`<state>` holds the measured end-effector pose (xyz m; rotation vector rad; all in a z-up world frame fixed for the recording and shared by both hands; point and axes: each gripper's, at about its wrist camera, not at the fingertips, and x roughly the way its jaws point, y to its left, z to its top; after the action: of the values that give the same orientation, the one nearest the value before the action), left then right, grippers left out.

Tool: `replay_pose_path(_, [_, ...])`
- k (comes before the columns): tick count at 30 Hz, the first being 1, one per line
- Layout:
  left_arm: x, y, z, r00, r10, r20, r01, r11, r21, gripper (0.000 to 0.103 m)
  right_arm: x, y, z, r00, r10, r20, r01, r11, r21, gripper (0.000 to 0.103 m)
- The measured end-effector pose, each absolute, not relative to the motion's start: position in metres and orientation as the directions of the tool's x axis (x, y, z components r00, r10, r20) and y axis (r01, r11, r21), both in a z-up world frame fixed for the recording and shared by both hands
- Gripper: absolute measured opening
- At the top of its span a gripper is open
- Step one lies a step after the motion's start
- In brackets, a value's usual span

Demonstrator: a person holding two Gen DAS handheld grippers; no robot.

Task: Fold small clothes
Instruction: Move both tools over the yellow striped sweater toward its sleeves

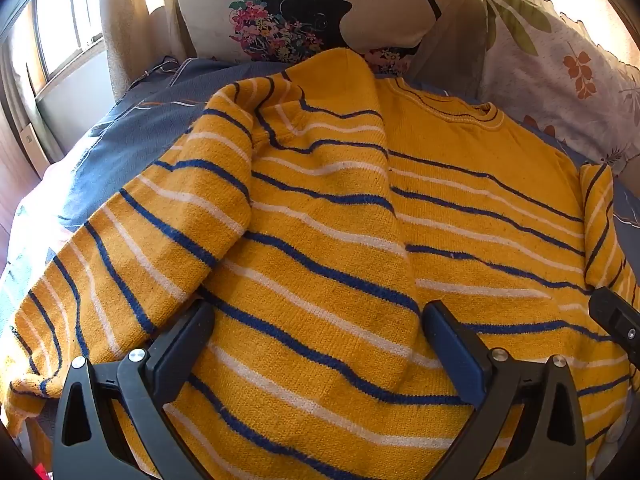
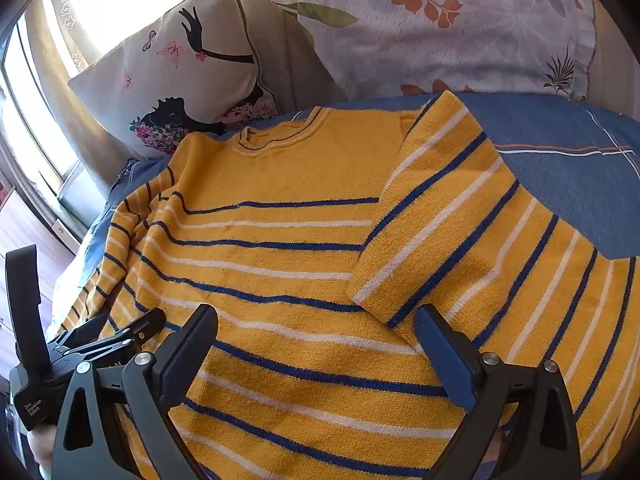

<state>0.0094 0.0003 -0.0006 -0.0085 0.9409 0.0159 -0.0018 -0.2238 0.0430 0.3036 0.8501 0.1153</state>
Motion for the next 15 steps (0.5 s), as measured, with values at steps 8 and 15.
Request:
replay_pose_path(8, [0.01, 0.001, 0.001, 0.593, 0.002, -0.805, -0.018, 1.0, -0.01, 0.103, -0.004, -0.224, 0.043, 0.655, 0.248, -0.713, 0.019, 0.939, 0.343, 0.102])
replay_pose_path(15, [0.011, 0.0, 0.001, 0.594, 0.009, -0.804, -0.021, 1.0, -0.004, 0.103, -0.001, -0.231, 0.042, 0.649, 0.271, -0.711, 0.012, 0.931, 0.365, 0.102])
